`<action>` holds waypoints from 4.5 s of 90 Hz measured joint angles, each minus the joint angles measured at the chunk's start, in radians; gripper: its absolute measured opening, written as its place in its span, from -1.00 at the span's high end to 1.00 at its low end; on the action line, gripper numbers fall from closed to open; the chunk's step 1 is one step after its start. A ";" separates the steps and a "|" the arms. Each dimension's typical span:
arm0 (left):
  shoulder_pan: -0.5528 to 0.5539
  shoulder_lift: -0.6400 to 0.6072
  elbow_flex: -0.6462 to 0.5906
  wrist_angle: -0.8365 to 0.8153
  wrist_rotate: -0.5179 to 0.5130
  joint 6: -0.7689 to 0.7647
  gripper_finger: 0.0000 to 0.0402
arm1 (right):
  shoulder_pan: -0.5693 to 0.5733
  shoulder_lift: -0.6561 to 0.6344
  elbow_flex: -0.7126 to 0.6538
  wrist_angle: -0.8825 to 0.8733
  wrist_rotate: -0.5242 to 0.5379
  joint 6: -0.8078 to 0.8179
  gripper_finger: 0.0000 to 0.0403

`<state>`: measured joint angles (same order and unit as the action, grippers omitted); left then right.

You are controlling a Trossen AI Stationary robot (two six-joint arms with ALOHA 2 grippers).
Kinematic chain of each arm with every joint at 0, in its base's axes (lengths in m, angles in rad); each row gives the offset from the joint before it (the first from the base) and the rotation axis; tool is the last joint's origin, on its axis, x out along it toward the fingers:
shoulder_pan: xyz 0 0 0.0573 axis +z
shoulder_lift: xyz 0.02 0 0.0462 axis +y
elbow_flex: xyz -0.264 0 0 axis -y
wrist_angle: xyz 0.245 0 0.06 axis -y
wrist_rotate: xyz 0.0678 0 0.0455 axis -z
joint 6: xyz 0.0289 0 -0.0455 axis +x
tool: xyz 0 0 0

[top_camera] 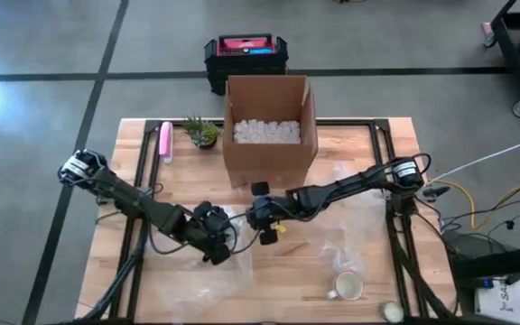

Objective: Wrap mug
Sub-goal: Wrap the orange mug with the bubble wrap

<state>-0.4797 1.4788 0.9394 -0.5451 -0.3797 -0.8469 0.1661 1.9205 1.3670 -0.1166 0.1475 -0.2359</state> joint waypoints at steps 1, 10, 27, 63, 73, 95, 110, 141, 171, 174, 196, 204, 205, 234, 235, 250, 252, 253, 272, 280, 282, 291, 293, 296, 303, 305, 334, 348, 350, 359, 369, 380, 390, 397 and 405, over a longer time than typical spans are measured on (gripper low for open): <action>0.000 0.000 0.000 0.000 0.000 0.000 0.63 | 0.002 0.000 0.000 0.012 -0.011 0.000 0.99; 0.000 0.000 0.000 0.000 -0.001 0.000 0.63 | 0.026 0.003 0.000 0.123 -0.128 0.009 0.99; 0.000 -0.003 -0.001 0.004 -0.003 0.002 0.63 | 0.047 0.091 0.002 0.280 -0.156 0.009 0.99; -0.005 -0.081 0.030 -0.015 0.014 0.000 0.63 | 0.045 0.126 0.010 0.282 -0.155 0.035 0.99; -0.004 -0.121 0.064 -0.025 0.005 0.018 0.63 | 0.045 0.126 0.012 0.279 -0.155 0.034 0.99; 0.007 -0.123 0.047 -0.035 -0.085 0.029 0.63 | 0.045 0.126 0.014 0.264 -0.155 0.034 0.99; 0.018 -0.050 0.014 -0.014 -0.036 -0.001 0.63 | 0.045 0.125 0.014 0.264 -0.155 0.034 0.99; 0.018 0.026 -0.008 0.029 0.006 0.001 0.63 | 0.060 0.031 0.033 0.201 -0.119 -0.012 0.99; 0.017 0.007 -0.009 0.036 0.018 0.005 0.63 | 0.050 0.122 0.032 0.209 -0.065 -0.010 0.99; 0.017 0.001 -0.006 0.032 0.019 0.005 0.63 | 0.050 0.128 0.033 0.211 -0.066 -0.010 0.99; 0.015 -0.062 0.055 -0.033 0.055 0.026 0.63 | 0.050 0.128 0.033 0.209 -0.072 -0.010 0.99; 0.006 -0.090 0.110 -0.081 0.053 0.026 0.63 | 0.050 0.126 0.032 0.207 -0.071 -0.010 0.99; 0.004 -0.092 0.115 -0.096 0.055 0.025 0.63 | 0.050 0.126 0.032 0.207 -0.070 -0.010 0.99; -0.147 -0.081 0.215 -0.347 0.245 -0.185 0.63 | 0.050 0.125 0.032 0.197 -0.069 -0.007 0.99; -0.155 -0.080 0.212 -0.347 0.249 -0.199 0.63 | 0.050 0.125 0.032 0.197 -0.069 -0.007 0.99; -0.295 -0.060 0.145 -0.300 0.265 -0.441 0.63 | 0.050 0.125 0.032 0.197 -0.069 0.002 0.99; -0.311 -0.057 0.131 -0.284 0.266 -0.470 0.63 | 0.050 0.125 0.032 0.197 -0.069 0.002 0.99; -0.319 -0.056 0.124 -0.277 0.266 -0.481 0.63 | 0.049 0.125 0.032 0.197 -0.069 0.002 0.99; -0.388 -0.037 0.032 -0.246 0.299 -0.684 0.51 | 0.050 0.125 0.031 0.201 -0.069 0.000 0.99; -0.401 -0.034 -0.006 -0.216 0.384 -0.738 0.36 | 0.048 0.125 0.031 0.202 -0.069 0.000 0.99; -0.402 -0.034 -0.017 -0.203 0.402 -0.747 0.31 | 0.048 0.125 0.031 0.202 -0.069 -0.001 0.99; -0.401 -0.034 -0.076 -0.069 0.449 -0.768 0.11 | 0.047 0.125 0.031 0.202 -0.070 -0.001 0.99; -0.401 -0.034 -0.090 -0.041 0.456 -0.770 0.08 | 0.047 0.125 0.031 0.202 -0.070 -0.002 0.99; -0.401 -0.034 -0.111 -0.009 0.466 -0.774 0.02 | 0.046 0.125 0.031 0.203 -0.070 -0.003 0.99; -0.402 -0.014 -0.162 0.056 0.488 -0.817 -0.06 | 0.045 0.125 0.031 0.202 -0.072 -0.002 0.99; -0.402 -0.008 -0.176 0.067 0.499 -0.832 -0.08 | 0.045 0.125 0.031 0.203 -0.072 -0.001 0.99; -0.389 0.012 -0.190 0.049 0.543 -0.876 0.13 | 0.045 0.125 0.031 0.203 -0.070 -0.008 0.99; -0.358 0.011 -0.184 0.086 0.571 -0.849 0.29 | 0.045 0.125 0.031 0.203 -0.070 -0.008 0.99; -0.352 0.011 -0.184 0.101 0.570 -0.841 0.31 | 0.044 0.125 0.031 0.203 -0.070 -0.008 0.99; -0.330 0.011 -0.182 0.113 0.575 -0.802 0.38 | 0.043 0.125 0.031 0.203 -0.070 -0.008 0.99; -0.315 0.011 -0.182 0.110 0.615 -0.758 0.42 | 0.042 0.125 0.031 0.204 -0.071 -0.011 0.99; -0.312 0.011 -0.182 0.108 0.617 -0.712 0.39 | 0.038 0.126 0.031 0.209 -0.072 -0.011 0.99; -0.312 0.011 -0.182 0.049 0.616 -0.687 0.30 | 0.032 0.126 0.031 0.213 -0.072 -0.010 0.99; -0.312 0.011 -0.185 0.018 0.605 -0.683 0.22 | 0.030 0.126 0.030 0.223 -0.072 -0.010 0.99; -0.312 0.011 -0.205 0.011 0.590 -0.684 0.13 | 0.030 0.126 0.030 0.228 -0.070 -0.006 0.99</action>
<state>-0.7918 1.4895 0.7346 -0.5340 0.2100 -1.5311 0.1959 2.0464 1.3968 0.1116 0.0771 -0.2418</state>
